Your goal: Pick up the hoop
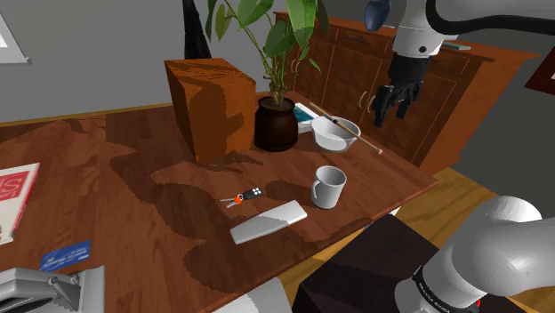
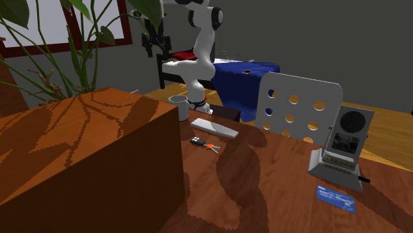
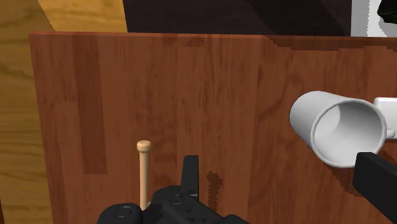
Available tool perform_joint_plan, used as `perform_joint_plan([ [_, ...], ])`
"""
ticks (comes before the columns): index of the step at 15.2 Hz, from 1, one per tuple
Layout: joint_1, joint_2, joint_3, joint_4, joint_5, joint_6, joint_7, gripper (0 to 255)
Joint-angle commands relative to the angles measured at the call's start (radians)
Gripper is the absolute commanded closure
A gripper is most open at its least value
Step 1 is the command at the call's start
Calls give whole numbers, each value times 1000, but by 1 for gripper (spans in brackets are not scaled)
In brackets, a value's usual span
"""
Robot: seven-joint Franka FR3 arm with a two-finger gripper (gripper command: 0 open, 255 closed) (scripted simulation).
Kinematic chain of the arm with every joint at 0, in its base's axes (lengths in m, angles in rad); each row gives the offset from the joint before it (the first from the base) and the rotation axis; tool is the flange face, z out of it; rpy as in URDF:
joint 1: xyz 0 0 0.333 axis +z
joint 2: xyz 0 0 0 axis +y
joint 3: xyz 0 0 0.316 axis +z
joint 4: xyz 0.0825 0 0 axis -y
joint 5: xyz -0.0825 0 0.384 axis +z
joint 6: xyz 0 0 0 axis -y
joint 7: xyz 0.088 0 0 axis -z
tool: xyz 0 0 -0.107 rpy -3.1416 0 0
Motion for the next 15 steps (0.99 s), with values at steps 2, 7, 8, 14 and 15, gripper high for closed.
perform_joint_plan([
  [2,1,3,20,-16,16,19,37,0],
  [7,8,46,119,-77,95,122,219,0],
  [8,10,59,139,-84,109,144,254,0],
  [14,15,178,258,-95,181,284,465,0],
  [15,14,204,278,-91,189,308,500,0],
])
